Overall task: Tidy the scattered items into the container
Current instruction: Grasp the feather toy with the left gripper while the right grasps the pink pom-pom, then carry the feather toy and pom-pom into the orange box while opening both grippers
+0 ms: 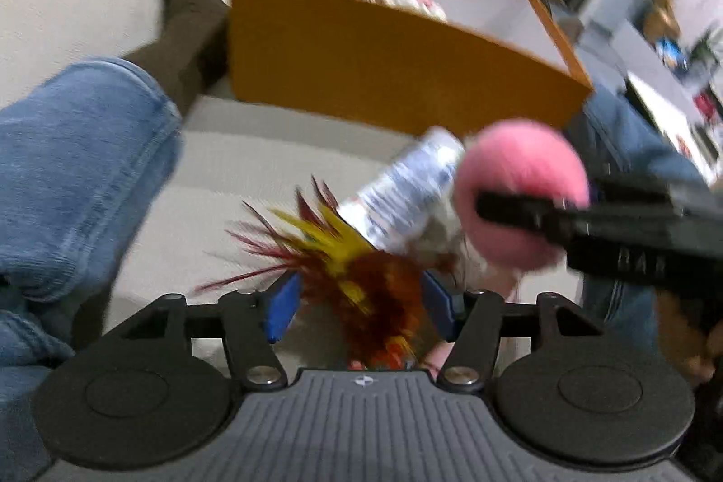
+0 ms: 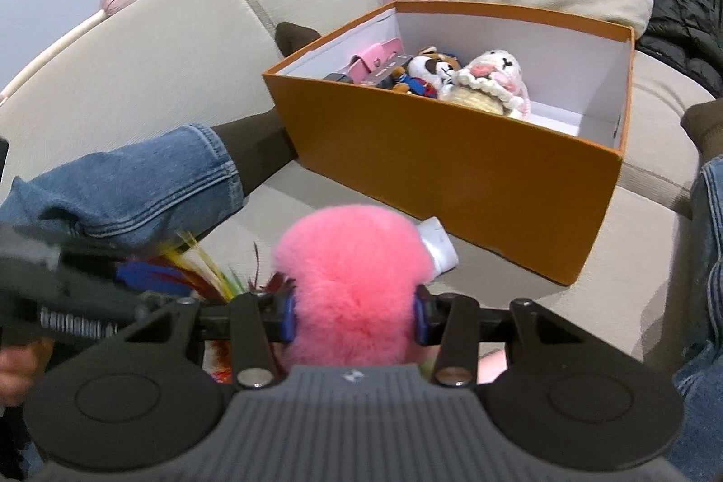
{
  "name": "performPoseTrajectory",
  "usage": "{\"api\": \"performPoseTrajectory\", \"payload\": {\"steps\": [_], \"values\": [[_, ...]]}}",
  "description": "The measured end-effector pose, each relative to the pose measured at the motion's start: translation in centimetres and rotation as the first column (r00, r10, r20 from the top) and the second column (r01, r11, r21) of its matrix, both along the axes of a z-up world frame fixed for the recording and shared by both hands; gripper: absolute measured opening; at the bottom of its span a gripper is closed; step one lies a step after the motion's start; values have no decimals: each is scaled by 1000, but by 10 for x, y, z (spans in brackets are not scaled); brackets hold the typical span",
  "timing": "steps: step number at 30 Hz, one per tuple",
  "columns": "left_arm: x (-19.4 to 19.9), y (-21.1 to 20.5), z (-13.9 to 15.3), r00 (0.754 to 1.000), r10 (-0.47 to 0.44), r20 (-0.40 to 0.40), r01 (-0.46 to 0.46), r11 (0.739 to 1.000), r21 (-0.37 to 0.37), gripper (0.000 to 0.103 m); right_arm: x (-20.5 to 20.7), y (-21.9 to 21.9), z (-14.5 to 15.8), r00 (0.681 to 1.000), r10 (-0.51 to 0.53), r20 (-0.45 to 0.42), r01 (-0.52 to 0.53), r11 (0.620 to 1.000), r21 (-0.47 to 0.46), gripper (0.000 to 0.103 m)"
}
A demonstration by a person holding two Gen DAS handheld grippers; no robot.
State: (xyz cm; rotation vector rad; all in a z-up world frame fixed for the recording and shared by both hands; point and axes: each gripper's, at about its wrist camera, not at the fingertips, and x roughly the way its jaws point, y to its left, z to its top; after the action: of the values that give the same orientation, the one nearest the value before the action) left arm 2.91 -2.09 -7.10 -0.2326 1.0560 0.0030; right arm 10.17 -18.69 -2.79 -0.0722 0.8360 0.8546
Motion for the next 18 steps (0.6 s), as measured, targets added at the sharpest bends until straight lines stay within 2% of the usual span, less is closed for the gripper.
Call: {"api": "performPoseTrajectory", "payload": {"steps": [5,8,9,10,12,15,18], "values": [[8,-11,-23,998,-33,-61,35,999,30,68,-1,-2,-3,1000,2,-4,-2,1000,-5,47],[10,-13,-32,996,-35,-79,38,999,30,49,1,-3,-5,1000,-6,-10,6,1000,-8,47],[11,-11,-35,996,-28,-90,30,999,21,40,1,-4,-6,1000,-9,-12,9,1000,-9,47],[13,-8,-39,995,-19,-98,20,1000,8,37,2,-4,-7,1000,-11,-15,11,1000,-9,47],[14,-2,-44,994,5,-106,-8,1000,-30,22,3,-4,-8,1000,-13,-19,13,1000,-10,47],[9,3,-40,997,10,-73,-14,998,-55,14,2,-4,-8,1000,-13,-15,13,1000,-11,47],[1,7,-24,1000,10,-6,-11,998,-61,12,2,-6,-5,1000,-16,-6,16,1000,-9,47]]}}
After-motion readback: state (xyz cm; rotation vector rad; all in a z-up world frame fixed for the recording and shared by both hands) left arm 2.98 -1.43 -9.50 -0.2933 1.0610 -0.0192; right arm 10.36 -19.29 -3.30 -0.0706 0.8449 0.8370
